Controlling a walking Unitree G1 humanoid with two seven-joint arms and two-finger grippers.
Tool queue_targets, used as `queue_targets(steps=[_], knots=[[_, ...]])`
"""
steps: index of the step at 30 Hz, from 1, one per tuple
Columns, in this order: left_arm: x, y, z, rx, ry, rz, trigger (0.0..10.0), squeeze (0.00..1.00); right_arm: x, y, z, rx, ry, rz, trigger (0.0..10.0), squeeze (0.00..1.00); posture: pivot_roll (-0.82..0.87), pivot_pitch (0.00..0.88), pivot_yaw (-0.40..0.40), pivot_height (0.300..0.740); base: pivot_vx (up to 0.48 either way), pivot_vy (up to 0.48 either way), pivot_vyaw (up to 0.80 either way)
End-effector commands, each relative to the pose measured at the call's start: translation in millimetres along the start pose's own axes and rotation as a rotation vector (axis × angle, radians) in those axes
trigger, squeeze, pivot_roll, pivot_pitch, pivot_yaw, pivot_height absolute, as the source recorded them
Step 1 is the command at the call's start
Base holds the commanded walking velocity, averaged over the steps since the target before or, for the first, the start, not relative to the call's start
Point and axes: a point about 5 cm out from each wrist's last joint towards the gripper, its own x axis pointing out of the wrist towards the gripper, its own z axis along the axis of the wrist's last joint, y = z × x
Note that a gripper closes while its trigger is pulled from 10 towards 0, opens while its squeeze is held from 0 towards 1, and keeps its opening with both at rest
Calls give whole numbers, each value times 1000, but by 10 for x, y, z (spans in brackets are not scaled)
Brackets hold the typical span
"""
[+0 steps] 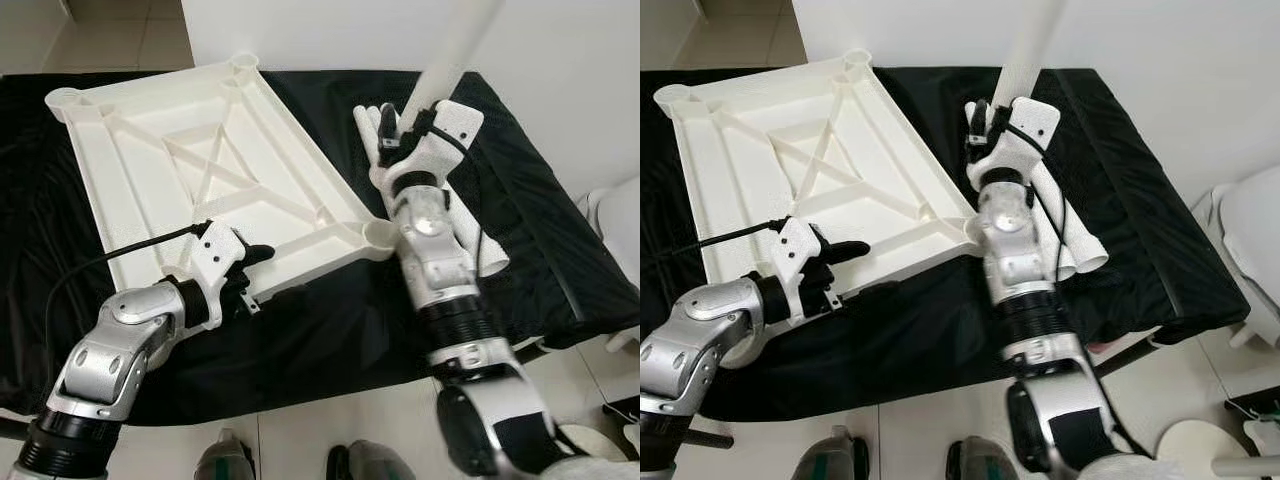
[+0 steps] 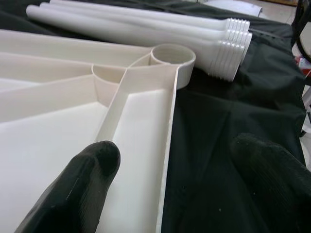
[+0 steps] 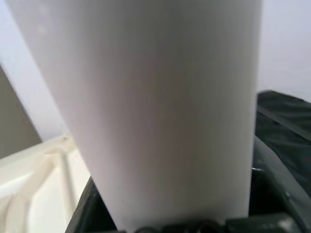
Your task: Building children table
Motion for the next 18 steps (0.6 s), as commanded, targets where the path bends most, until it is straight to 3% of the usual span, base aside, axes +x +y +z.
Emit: queue_targets(steps=[1,8,9,12,15,16,18], knots=[[-46,45,-29,-8,25,21,10000,1000,28,-58,-32,5,40,54,10000,0,0,20,-28,740,0,0,0],[-71,228,31,58,49,71,10000,1000,40,-191,-75,24,77,175,10000,0,-7,0,-23,740,0,0,0],[-108,303,28,75,62,100,10000,0,35,-187,-83,33,84,193,10000,0,-10,0,-22,740,0,0,0],[-156,384,27,98,77,132,10000,0,30,-181,-94,49,94,215,10000,0,-10,0,-22,740,0,0,0],[-301,808,118,177,116,332,10000,0,9,-132,-129,16,104,294,10000,0,-6,0,-26,740,0,0,0],[-301,808,118,177,116,332,10000,0,9,-132,-129,16,104,294,10000,0,-6,0,-26,740,0,0,0],[-291,1028,261,178,58,457,10000,0,-2,-99,-149,-2,113,354,10000,0,-9,0,-26,740,0,0,0]])
